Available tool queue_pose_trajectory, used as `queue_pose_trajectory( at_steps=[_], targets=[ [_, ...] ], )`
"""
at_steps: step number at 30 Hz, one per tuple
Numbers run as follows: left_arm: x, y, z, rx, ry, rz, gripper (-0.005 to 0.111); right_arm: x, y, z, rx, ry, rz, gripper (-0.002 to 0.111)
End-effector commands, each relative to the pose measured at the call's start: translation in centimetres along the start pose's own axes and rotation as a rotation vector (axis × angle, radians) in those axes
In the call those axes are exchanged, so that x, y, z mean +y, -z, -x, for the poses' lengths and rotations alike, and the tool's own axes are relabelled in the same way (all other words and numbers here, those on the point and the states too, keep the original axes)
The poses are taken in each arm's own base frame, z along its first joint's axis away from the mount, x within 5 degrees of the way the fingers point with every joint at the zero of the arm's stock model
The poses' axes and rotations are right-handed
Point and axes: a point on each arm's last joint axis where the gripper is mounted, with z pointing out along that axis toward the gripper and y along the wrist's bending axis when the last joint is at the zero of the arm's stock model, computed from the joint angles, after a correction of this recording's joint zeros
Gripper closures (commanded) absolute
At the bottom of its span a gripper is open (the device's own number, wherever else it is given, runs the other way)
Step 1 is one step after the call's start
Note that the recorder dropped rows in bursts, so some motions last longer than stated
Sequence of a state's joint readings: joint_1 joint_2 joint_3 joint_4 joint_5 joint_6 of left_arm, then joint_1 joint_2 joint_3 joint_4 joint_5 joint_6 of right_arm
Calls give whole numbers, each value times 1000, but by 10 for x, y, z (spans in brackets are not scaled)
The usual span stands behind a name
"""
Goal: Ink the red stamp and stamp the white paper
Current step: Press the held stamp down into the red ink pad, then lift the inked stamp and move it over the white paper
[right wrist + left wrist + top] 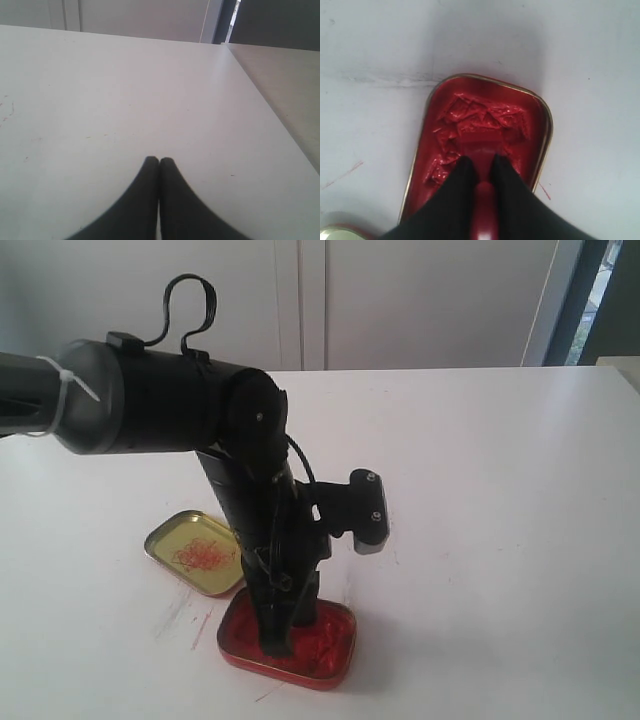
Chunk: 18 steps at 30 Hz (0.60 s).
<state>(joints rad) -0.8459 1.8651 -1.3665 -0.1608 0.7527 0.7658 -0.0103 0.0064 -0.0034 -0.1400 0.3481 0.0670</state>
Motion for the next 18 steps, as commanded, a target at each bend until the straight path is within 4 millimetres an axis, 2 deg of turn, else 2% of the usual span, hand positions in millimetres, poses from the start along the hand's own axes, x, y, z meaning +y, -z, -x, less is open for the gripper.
queue_pose_trajectory(
  at_steps=[1,11,18],
  targets=[
    [2,16,9,-26,25,10,107,0,0,0,-9,10,0,108],
    [8,39,21,-51,7,23,107,0,0,0,-9,10,0,108],
    [28,50,9,-73,112,60,107,0,0,0,-9,10,0,108]
  ],
)
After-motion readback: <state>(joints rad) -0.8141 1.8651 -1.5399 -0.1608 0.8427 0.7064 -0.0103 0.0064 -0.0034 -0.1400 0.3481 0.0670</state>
